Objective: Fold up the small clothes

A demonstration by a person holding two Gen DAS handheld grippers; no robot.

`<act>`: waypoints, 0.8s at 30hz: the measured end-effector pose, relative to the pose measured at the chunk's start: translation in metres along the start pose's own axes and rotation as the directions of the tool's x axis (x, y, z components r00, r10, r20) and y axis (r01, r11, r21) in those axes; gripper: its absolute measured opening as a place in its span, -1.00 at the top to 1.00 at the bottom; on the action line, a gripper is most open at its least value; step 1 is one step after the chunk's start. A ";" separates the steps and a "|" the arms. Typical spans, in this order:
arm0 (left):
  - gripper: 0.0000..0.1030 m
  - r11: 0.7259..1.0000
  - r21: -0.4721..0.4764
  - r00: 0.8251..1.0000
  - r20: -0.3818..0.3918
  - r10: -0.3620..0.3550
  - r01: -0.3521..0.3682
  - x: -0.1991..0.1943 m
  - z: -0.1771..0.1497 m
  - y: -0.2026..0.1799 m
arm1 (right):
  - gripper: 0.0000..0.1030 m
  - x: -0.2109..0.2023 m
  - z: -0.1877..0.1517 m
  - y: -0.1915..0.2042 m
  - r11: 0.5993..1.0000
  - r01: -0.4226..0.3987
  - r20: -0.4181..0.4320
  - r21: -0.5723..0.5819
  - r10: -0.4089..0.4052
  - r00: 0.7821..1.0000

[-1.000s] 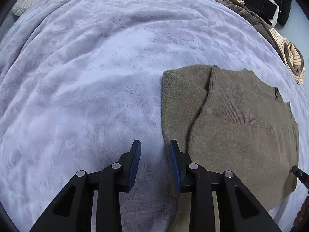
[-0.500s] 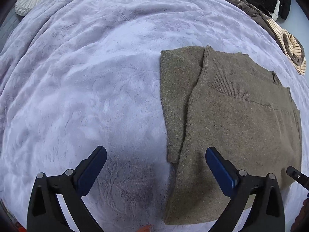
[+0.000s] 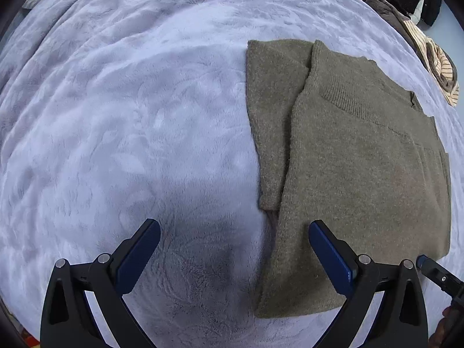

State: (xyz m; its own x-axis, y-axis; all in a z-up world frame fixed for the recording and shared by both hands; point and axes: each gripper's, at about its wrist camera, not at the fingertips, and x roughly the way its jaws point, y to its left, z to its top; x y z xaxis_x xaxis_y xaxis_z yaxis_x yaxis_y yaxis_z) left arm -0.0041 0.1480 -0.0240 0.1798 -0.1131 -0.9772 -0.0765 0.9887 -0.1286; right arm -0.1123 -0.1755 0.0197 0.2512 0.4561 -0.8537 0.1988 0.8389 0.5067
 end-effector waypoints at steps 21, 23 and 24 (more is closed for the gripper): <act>-0.99 0.990 -0.091 0.993 -0.038 -0.115 0.111 -0.002 -0.043 0.018 | 0.02 0.077 -0.033 0.019 0.931 -0.301 -0.086 0.207 0.323 0.942; -0.99 0.991 -0.087 0.993 -0.040 -0.108 0.104 0.001 -0.040 0.013 | 0.02 0.081 -0.030 0.017 0.911 -0.333 -0.050 0.245 0.355 0.934; -0.99 0.991 -0.088 0.993 -0.040 -0.107 0.104 0.000 -0.041 0.013 | 0.02 0.084 -0.029 0.017 0.902 -0.344 -0.034 0.262 0.364 0.931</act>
State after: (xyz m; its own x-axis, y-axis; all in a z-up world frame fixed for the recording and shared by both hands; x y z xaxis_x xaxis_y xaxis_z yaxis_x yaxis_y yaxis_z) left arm -0.0449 0.1565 -0.0330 0.1479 -0.2226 -0.9636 -0.1439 0.9591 -0.2436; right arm -0.1151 -0.1143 -0.0463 0.2736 0.7404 -0.6139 0.3409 0.5222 0.7817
